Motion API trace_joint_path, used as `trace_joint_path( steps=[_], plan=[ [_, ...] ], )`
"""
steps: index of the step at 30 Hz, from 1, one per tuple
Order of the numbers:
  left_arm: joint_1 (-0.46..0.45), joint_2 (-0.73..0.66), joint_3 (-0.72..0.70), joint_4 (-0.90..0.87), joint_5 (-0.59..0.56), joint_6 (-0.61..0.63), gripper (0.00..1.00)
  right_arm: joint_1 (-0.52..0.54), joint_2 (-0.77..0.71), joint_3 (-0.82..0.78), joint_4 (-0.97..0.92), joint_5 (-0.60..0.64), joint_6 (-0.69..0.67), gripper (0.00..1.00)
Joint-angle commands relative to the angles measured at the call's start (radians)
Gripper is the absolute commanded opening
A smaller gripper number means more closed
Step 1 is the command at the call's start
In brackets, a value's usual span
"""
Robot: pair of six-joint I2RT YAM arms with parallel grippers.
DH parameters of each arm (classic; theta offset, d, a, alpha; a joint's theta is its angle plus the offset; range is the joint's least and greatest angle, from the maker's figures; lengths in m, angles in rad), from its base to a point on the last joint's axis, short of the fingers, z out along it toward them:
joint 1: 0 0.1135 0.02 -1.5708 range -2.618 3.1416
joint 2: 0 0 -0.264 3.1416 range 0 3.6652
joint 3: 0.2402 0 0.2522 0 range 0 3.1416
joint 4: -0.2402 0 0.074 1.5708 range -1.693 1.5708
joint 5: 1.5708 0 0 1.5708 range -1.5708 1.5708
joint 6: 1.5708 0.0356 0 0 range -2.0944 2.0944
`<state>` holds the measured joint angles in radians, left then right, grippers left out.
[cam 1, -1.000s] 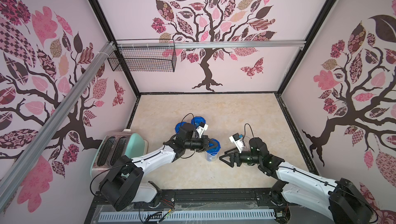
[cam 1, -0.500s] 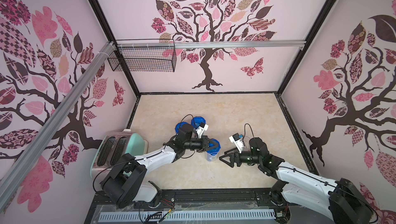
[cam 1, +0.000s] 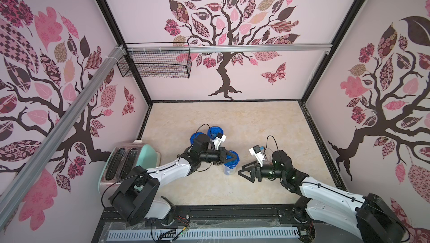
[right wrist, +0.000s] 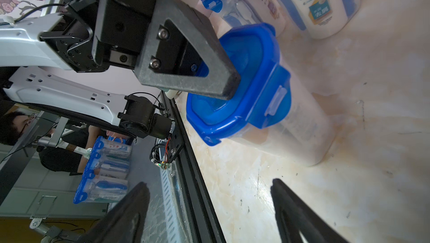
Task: Take out toiletry kits
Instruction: Unfasten the latch on the container.
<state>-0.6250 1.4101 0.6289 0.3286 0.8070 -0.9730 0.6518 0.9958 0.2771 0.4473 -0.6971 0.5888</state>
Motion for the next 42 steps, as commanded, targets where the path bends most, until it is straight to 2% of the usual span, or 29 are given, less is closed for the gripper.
trace_joint_path(
  steps=[1, 10, 18, 28, 42],
  plan=[
    [0.01, 0.067, -0.049, -0.16, -0.096, 0.042, 0.0, 0.01, 0.004, -0.004, 0.078, -0.029, 0.066, 0.84],
    [0.01, 0.069, -0.046, -0.16, -0.097, 0.04, 0.0, 0.15, 0.051, -0.01, 0.214, 0.101, 0.139, 0.83],
    [0.008, 0.064, -0.05, -0.16, -0.098, 0.04, 0.0, 0.157, 0.156, 0.013, 0.341, 0.079, 0.211, 0.82],
    [0.003, 0.074, -0.046, -0.16, -0.101, 0.044, 0.0, 0.169, 0.194, 0.027, 0.424, 0.101, 0.217, 0.82],
    [-0.008, 0.089, -0.041, -0.16, -0.107, 0.046, 0.0, 0.184, 0.243, 0.036, 0.542, 0.066, 0.17, 0.83]
  ],
)
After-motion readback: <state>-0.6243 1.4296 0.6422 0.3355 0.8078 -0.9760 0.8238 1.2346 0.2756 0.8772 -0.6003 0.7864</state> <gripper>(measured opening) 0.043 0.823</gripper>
